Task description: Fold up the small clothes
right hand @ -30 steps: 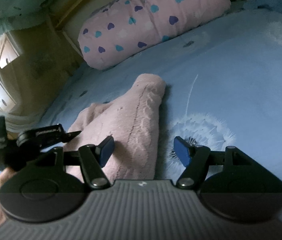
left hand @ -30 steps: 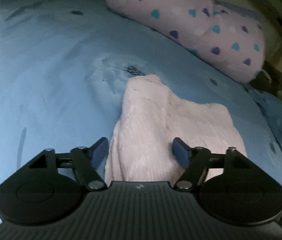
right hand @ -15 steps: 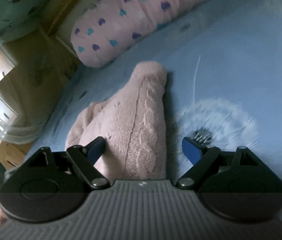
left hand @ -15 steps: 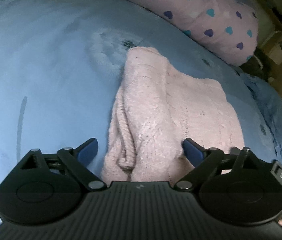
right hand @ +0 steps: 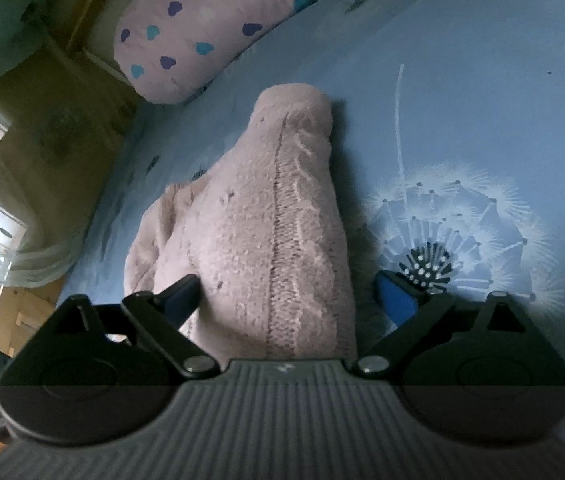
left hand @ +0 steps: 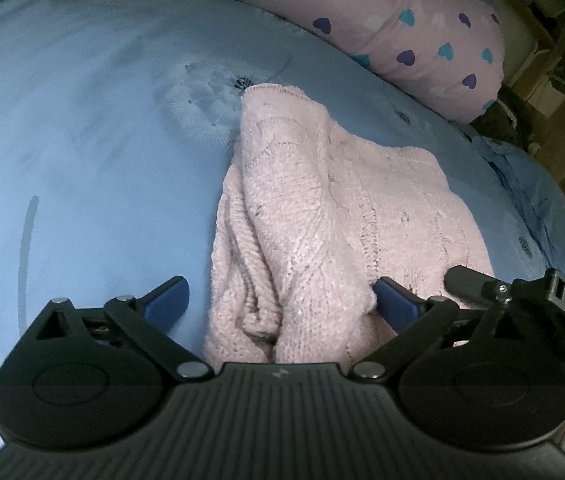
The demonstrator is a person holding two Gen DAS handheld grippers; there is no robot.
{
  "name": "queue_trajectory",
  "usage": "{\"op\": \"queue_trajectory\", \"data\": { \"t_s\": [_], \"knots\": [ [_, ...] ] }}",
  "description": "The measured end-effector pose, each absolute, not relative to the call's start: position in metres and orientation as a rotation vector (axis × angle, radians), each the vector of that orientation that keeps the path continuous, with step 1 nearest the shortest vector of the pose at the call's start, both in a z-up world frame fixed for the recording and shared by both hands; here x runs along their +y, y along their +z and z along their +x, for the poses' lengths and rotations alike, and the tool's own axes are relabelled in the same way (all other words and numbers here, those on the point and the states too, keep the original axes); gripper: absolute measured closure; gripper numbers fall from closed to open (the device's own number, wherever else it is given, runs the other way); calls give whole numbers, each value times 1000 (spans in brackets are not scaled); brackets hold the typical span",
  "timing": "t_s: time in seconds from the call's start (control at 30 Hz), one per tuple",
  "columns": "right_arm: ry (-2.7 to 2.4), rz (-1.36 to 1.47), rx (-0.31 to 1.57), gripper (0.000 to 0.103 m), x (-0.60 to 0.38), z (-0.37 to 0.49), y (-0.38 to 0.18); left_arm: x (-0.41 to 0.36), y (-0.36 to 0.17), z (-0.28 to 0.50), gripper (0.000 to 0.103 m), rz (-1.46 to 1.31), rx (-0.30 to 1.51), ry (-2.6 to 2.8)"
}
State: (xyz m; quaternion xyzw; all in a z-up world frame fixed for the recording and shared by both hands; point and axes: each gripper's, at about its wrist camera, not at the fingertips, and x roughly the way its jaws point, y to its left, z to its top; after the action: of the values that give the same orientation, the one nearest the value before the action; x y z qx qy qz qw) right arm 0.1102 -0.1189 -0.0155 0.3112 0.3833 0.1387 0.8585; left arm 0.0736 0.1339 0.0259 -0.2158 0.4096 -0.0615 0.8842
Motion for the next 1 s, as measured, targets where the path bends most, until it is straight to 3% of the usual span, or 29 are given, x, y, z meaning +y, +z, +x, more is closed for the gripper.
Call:
{"op": "queue_trajectory", "data": {
  "t_s": [0.43,0.5,0.6,0.73,0.8,1.0],
  "knots": [
    [424,616,773,8,-105,123,-20,135,24,84,0,-459,866,-140],
    [407,622,772,20,-106,123,-20,136,23,86,0,-459,865,-143],
    [402,603,767,30,-106,121,-18,135,23,88,0,-453,866,-144],
    [410,588,751,38,-107,115,-17,133,22,87,1,-451,857,-145],
    [410,587,745,43,-107,113,-16,134,23,84,16,-462,851,-172],
    [391,533,739,50,-101,101,-1,136,27,81,34,-509,864,-210]
  ]
}}
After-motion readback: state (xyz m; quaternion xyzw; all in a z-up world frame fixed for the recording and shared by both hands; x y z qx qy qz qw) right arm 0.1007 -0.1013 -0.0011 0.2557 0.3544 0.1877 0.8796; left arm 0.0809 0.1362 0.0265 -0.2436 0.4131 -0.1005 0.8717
